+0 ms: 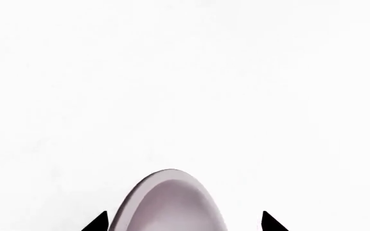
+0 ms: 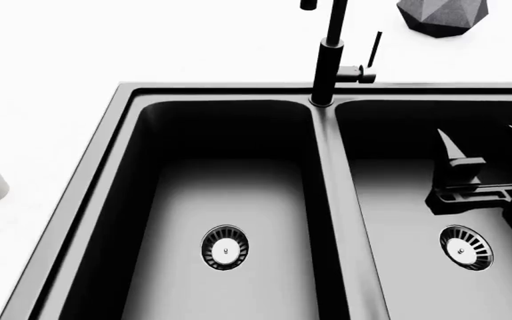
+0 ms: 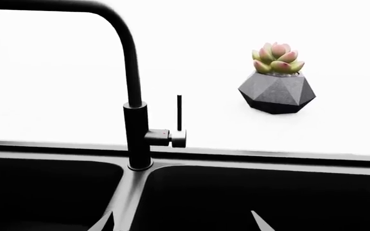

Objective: Pick the cup and bowl from the sink and place them on the counter for drying.

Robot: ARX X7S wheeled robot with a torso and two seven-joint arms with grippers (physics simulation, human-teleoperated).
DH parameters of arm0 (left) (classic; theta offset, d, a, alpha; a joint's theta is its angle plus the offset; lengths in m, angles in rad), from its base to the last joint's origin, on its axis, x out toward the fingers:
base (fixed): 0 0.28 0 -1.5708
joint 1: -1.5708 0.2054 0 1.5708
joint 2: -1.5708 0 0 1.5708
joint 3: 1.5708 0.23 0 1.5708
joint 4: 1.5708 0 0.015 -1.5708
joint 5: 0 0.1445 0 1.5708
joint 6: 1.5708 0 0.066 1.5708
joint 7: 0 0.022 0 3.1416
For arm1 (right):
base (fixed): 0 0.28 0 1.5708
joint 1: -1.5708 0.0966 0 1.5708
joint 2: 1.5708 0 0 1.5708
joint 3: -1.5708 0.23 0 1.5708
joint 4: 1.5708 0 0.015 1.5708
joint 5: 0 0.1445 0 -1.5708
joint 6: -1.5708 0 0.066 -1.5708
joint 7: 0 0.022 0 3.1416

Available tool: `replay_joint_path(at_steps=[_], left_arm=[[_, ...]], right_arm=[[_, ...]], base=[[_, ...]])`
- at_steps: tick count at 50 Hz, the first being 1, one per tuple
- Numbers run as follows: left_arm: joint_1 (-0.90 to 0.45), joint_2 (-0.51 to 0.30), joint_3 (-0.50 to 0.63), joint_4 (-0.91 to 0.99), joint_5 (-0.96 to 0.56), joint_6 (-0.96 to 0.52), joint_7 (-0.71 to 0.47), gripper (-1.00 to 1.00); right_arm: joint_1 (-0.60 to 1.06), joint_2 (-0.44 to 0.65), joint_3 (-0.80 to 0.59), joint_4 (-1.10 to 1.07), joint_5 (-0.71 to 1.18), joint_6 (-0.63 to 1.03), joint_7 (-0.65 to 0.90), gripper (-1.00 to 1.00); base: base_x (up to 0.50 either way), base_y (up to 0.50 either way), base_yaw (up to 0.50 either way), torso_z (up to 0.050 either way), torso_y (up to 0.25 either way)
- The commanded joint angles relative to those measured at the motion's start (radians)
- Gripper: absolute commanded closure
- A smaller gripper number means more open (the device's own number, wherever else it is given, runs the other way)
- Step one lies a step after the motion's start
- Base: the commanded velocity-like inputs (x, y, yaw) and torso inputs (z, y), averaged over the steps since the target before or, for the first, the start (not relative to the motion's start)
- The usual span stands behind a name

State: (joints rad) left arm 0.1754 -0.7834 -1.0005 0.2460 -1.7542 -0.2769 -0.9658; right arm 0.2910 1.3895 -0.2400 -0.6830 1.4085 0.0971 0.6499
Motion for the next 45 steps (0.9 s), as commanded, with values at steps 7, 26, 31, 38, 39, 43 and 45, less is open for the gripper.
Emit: replay_joint_path(at_steps=[7, 26, 31, 38, 39, 43, 45], left_arm=[[0.034, -0.015, 0.005, 0.023, 0.186, 0.012, 0.18, -1.0], [0.15, -0.082, 0.001, 0.037, 0.323, -0.027, 0.507, -1.0], [0.18, -0.101, -0.005, 0.035, 0.326, -0.05, 0.596, -1.0], [0.191, -0.107, -0.003, 0.039, 0.36, -0.044, 0.68, -1.0], [0.19, -0.107, -0.003, 0.038, 0.356, -0.046, 0.681, -1.0], [0.192, -0.108, 0.002, 0.04, 0.38, -0.033, 0.743, -1.0], [0.194, -0.108, 0.003, 0.041, 0.391, -0.029, 0.769, -1.0]], right_arm=[[-0.042, 0.002, 0.014, 0.0, -0.009, -0.031, -0.006, -1.0], [-0.011, -0.012, 0.02, -0.007, -0.004, 0.002, -0.009, -1.0], [0.037, -0.031, 0.008, -0.01, 0.002, 0.047, -0.011, -1.0], [0.001, -0.022, 0.019, -0.007, -0.007, 0.018, -0.017, -1.0], [-0.001, -0.022, 0.019, -0.006, -0.009, 0.018, -0.018, -1.0], [-0.006, -0.027, 0.02, -0.001, -0.012, 0.013, -0.023, -1.0], [0.005, -0.034, 0.017, 0.0, -0.013, 0.023, -0.026, -1.0]], base=[[0.0, 0.0, 0.0, 0.0, 0.0], [0.0, 0.0, 0.0, 0.0, 0.0], [0.0, 0.0, 0.0, 0.0, 0.0], [0.0, 0.0, 0.0, 0.0, 0.0], [0.0, 0.0, 0.0, 0.0, 0.0], [0.0, 0.0, 0.0, 0.0, 0.0], [0.0, 0.0, 0.0, 0.0, 0.0]])
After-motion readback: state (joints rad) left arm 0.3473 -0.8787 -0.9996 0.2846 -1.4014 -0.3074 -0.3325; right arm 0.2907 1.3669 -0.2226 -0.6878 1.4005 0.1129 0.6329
